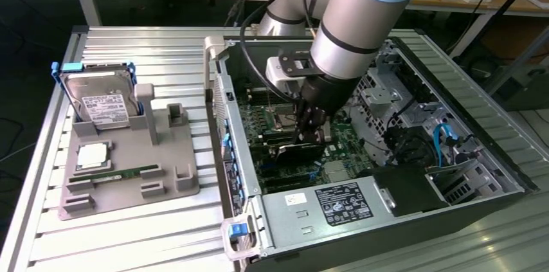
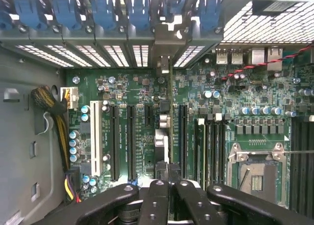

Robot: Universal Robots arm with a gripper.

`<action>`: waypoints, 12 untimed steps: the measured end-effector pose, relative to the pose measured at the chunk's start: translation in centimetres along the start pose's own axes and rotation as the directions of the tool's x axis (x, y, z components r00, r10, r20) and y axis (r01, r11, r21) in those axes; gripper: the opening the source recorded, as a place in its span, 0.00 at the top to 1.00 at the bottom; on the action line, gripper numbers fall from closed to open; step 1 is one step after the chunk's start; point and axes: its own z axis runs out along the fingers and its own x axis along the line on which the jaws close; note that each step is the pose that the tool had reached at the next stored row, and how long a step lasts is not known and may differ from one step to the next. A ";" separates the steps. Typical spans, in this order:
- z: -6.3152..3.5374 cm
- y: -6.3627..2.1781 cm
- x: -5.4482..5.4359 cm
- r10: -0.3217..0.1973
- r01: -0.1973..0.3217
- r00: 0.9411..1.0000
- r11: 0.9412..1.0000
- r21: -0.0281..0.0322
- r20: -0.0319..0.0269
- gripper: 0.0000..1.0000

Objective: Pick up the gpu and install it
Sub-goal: 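Insert the gpu into the slot, then press down on the gpu until it lock into place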

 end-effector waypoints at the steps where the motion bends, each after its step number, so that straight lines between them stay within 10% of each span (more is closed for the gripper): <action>1: -0.26 0.01 0.0 0.000 0.000 1.000 1.000 0.000 0.001 0.89; 12: -0.90 0.03 0.0 0.000 0.000 1.000 1.000 0.000 0.004 0.89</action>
